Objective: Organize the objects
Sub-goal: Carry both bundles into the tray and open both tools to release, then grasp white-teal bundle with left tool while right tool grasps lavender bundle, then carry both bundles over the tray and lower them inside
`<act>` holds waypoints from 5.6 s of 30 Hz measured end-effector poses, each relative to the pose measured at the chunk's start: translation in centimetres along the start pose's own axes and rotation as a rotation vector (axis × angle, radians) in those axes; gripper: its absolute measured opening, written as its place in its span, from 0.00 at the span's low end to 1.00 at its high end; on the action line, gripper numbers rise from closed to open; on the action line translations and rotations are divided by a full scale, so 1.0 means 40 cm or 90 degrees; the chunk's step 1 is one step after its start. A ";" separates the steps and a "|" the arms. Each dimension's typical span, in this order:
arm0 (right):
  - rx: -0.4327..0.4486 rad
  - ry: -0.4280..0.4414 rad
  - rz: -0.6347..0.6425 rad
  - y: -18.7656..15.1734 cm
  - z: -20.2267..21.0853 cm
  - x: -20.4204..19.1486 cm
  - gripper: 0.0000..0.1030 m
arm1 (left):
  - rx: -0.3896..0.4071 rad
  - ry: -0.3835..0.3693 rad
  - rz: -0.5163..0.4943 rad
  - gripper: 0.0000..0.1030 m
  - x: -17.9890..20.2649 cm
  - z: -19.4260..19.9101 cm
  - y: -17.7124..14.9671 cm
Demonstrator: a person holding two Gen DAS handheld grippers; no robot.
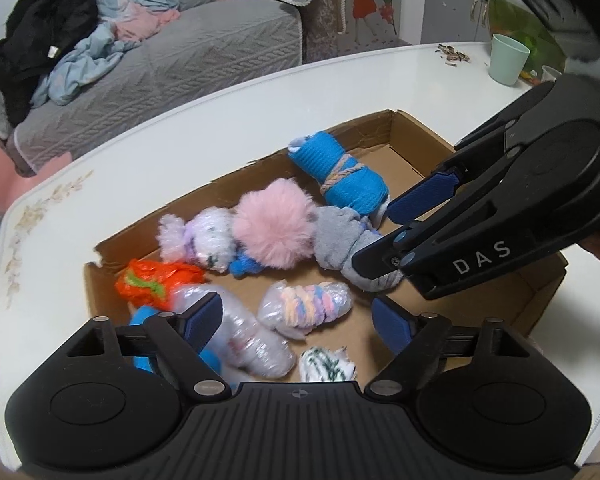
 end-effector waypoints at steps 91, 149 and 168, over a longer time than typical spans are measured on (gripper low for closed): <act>-0.121 -0.104 -0.091 -0.342 0.056 -0.038 0.29 | -0.130 0.048 0.128 0.58 -0.051 0.111 -0.381; 0.072 -0.059 -0.229 0.006 0.058 0.226 0.24 | 0.064 -0.070 -0.333 0.61 0.204 -0.213 0.218; 0.093 -0.052 -0.238 0.017 0.075 0.222 0.34 | 0.073 -0.055 -0.312 0.83 0.196 -0.177 0.224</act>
Point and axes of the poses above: each gripper's, at about its wrist camera, not at the fingertips, and z roughly against the way its jaws point, x to its right, y to its top, the point moved 9 cm from there along -z, roughly the way its jaws point
